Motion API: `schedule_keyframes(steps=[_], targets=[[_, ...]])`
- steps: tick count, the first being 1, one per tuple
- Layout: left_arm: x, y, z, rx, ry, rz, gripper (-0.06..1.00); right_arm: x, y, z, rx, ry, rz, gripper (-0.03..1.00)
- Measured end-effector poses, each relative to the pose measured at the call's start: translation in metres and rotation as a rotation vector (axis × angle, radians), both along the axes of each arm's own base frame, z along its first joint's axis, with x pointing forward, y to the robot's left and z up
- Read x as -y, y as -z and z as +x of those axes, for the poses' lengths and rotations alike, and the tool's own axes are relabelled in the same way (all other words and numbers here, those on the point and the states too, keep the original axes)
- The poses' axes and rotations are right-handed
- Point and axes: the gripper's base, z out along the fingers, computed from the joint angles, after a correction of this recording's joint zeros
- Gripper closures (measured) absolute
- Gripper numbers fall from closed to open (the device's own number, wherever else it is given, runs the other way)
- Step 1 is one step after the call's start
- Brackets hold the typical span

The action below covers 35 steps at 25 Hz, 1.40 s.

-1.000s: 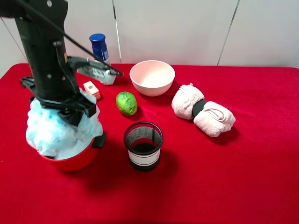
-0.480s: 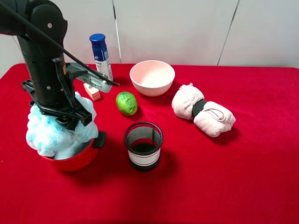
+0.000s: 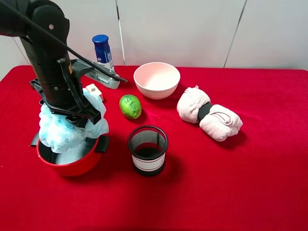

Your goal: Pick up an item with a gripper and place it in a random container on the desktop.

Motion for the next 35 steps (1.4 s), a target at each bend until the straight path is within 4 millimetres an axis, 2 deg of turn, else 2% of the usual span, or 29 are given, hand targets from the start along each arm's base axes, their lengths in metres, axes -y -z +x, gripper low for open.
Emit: schedule_keyframes(steps=[3,4,6,8,11,24,30,35], targets=[[0.000,0.000,0.000,0.000,0.000,0.000,0.44,0.000,0.000,0.000,0.000,0.000,0.000,0.27],[0.000,0.000,0.000,0.000,0.000,0.000,0.41,0.000,0.000,0.000,0.000,0.000,0.000,0.27],[0.000,0.000,0.000,0.002,0.003,0.003,0.28,0.000,0.000,0.000,0.000,0.000,0.000,0.27],[-0.001,0.000,0.001,0.008,0.009,0.011,0.09,0.000,0.000,0.000,0.000,0.000,0.000,0.27],[-0.001,0.000,0.001,0.012,0.013,0.016,-0.01,0.000,0.000,0.000,0.000,0.000,0.000,0.27],[-0.002,-0.004,0.000,0.007,0.012,0.023,-0.05,0.000,0.000,0.000,0.000,0.000,0.000,0.27],[0.000,-0.040,0.003,0.070,-0.005,-0.030,-0.05,0.000,0.000,0.000,0.000,0.000,0.000,0.27],[-0.006,-0.075,-0.007,0.122,-0.014,-0.062,-0.05,0.000,0.000,0.000,0.000,0.000,0.000,0.27]])
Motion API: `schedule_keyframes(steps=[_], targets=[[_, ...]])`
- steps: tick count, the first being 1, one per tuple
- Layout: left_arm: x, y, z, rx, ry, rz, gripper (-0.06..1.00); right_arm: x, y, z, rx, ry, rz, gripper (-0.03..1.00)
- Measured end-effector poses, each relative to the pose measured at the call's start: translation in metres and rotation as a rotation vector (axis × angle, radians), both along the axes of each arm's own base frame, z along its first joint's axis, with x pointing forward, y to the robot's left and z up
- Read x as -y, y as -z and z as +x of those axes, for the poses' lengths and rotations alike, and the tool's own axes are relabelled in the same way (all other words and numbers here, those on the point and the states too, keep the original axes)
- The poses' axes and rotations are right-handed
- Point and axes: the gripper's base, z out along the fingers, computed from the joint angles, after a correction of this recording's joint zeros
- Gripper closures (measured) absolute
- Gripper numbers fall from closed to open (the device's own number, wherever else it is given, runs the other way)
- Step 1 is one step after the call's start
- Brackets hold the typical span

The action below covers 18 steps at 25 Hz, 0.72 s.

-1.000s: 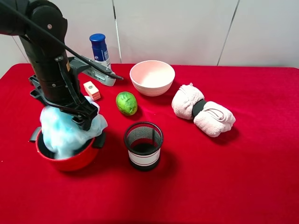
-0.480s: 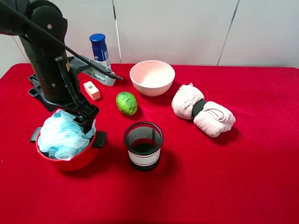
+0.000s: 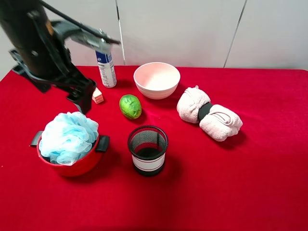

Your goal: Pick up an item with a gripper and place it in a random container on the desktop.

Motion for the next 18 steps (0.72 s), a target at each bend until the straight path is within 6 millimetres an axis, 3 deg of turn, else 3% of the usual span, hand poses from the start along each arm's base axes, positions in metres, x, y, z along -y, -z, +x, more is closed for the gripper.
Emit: schedule_keyframes(steps=[18], targets=[[-0.042,-0.086,-0.061,0.209,-0.005,-0.097,-0.05,0.000,0.000,0.000,0.000,0.000,0.000,0.27]])
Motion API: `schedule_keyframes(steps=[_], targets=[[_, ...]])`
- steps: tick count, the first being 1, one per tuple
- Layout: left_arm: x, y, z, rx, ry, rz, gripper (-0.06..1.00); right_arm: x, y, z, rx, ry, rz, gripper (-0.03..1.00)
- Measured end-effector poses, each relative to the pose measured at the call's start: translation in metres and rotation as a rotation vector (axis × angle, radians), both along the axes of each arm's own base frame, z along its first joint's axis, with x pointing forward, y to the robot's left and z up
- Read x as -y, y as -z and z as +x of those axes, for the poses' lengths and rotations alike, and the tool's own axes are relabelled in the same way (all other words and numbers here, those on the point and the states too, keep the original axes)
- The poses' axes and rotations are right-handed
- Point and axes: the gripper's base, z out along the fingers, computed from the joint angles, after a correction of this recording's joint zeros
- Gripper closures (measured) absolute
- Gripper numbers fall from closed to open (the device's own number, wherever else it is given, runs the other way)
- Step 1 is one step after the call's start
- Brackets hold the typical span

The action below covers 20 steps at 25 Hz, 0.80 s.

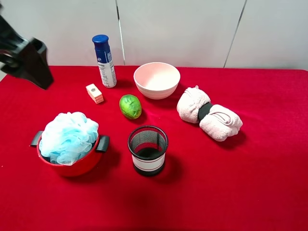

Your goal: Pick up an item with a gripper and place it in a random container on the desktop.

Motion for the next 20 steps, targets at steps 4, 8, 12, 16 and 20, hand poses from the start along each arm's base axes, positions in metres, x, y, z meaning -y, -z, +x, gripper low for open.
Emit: schedule_keyframes(steps=[4,8,12,16,20], targets=[[-0.009,-0.017,-0.017,0.063,0.021,-0.046,-0.05,0.000,0.000,0.000,0.000,0.000,0.000,0.27],[-0.021,-0.031,-0.037,0.127,0.050,-0.092,-0.05,0.000,0.000,0.000,0.000,0.000,0.000,0.27],[-0.036,-0.028,-0.063,0.160,0.054,-0.112,-0.05,0.000,0.000,0.000,0.000,0.000,0.000,0.27],[-0.053,-0.018,-0.089,0.188,0.058,-0.126,-0.05,0.000,0.000,0.000,0.000,0.000,0.000,0.27],[-0.070,-0.012,-0.116,0.246,0.060,-0.163,-0.05,0.000,0.000,0.000,0.000,0.000,0.000,0.27]])
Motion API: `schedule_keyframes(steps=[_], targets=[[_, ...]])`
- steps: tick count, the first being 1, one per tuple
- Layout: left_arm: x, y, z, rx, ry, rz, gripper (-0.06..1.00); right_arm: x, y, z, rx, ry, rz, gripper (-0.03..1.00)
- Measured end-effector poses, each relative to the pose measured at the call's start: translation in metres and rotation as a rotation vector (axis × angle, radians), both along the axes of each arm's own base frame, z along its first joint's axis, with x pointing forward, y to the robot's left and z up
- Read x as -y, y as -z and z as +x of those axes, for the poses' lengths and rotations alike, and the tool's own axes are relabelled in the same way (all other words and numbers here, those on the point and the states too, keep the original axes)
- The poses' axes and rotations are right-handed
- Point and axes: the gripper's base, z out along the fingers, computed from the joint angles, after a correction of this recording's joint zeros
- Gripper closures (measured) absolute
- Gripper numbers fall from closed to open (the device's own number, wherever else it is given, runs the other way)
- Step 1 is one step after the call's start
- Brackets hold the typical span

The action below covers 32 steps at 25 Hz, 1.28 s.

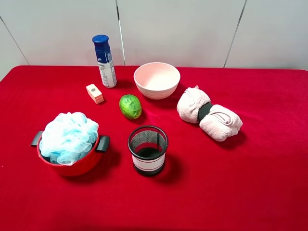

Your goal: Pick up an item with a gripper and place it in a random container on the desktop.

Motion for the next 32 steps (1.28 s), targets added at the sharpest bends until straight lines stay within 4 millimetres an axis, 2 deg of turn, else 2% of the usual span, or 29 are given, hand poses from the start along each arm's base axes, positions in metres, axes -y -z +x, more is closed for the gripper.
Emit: schedule_keyframes(steps=[6,12,17,26,32], targets=[[-0.018,0.021,-0.028,0.044,0.000,-0.029,-0.05,0.000,0.000,0.000,0.000,0.000,0.000,0.27],[-0.029,0.049,-0.043,0.032,-0.101,-0.058,-0.05,0.000,0.000,0.000,0.000,0.000,0.000,0.27],[-0.036,0.070,-0.051,0.026,-0.240,-0.076,-0.05,0.000,0.000,0.000,0.000,0.000,0.000,0.27],[-0.039,0.094,-0.055,0.067,-0.430,-0.108,-0.05,0.000,0.000,0.000,0.000,0.000,0.000,0.27],[-0.041,0.097,-0.058,0.108,-0.518,-0.123,-0.05,0.000,0.000,0.000,0.000,0.000,0.000,0.27]])
